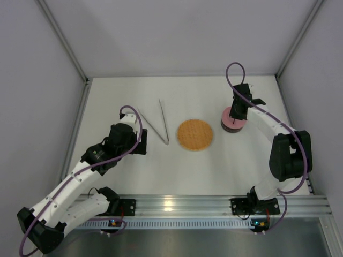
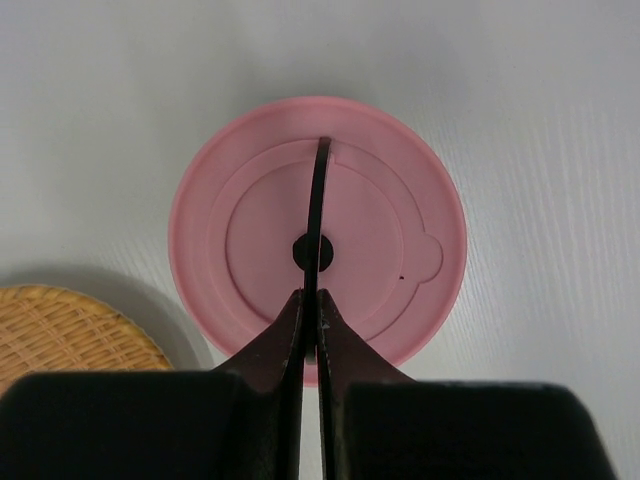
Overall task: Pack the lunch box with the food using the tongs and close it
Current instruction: Close the box lid on the packing box.
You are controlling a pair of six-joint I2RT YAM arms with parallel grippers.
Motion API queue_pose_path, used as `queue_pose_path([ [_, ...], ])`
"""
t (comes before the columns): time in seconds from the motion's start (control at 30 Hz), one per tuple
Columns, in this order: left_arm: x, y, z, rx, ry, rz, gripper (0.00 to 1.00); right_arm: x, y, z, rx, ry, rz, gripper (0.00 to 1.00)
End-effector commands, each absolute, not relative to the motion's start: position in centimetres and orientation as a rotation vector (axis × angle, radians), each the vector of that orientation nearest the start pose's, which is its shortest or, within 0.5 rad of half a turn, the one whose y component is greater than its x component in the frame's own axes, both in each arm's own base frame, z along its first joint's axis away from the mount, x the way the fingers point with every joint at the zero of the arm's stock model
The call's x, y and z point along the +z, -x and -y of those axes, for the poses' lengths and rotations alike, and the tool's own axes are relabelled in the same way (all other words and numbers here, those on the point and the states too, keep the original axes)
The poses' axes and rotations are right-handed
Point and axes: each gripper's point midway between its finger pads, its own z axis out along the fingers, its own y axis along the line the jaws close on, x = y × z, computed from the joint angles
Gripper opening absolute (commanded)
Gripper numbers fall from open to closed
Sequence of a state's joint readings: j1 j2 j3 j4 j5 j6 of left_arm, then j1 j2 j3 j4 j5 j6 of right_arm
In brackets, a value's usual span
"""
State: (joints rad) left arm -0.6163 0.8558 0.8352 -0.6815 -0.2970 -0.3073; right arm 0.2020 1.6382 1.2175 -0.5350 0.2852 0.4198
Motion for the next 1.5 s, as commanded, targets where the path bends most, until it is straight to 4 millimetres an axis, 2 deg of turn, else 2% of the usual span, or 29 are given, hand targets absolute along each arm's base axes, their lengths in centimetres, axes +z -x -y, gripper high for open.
queue_pose_path([
  [0.0, 18.1, -23.5, 11.6, -0.156, -0.188, -2.214, 0.99, 6.2, -37.8, -5.1, -0.050, -0.403, -2.560, 0.00],
  [0.1, 18.1, -23.5, 11.6, -0.156, -0.188, -2.214, 0.99, 5.7, -37.6, -5.4, -0.006, -0.414, -2.562, 0.02],
  [0.3, 18.0, -23.5, 11.6, -0.156, -0.189, -2.217, 0.99, 5.8, -37.3, -5.4, 0.004, -0.412, -2.558, 0.15],
  [0.33, 18.0, -23.5, 11.6, -0.156, -0.189, -2.217, 0.99, 6.3, -37.3, -5.5, 0.010, -0.413, -2.546, 0.18],
  [0.8, 17.9, -23.5, 11.6, -0.151, -0.190, -2.221, 0.99, 12.1, -38.6, -5.1, 0.019, -0.418, -2.435, 0.33],
  [0.93, 17.9, -23.5, 11.6, -0.151, -0.189, -2.222, 0.99, 14.0, -38.9, -4.9, 0.017, -0.425, -2.394, 0.34],
  [1.07, 17.9, -23.5, 11.7, -0.151, -0.191, -2.224, 0.99, 15.8, -38.9, -4.9, 0.030, -0.427, -2.353, 0.35],
  [1.23, 17.9, -23.6, 11.6, -0.147, -0.187, -2.223, 0.99, 17.9, -38.5, -5.2, 0.078, -0.392, -2.308, 0.43],
  [1.37, 17.8, -23.5, 11.6, -0.146, -0.188, -2.226, 0.99, 20.0, -37.5, -6.0, 0.154, -0.343, -2.258, 0.56],
  [1.43, 17.7, -23.5, 11.6, -0.147, -0.189, -2.227, 0.99, 21.6, -36.7, -6.6, 0.218, -0.310, -2.205, 0.71],
  [1.47, 17.8, -23.6, 11.6, -0.147, -0.191, -2.226, 0.99, 23.0, -36.0, -6.7, 0.247, -0.294, -2.163, 0.77],
])
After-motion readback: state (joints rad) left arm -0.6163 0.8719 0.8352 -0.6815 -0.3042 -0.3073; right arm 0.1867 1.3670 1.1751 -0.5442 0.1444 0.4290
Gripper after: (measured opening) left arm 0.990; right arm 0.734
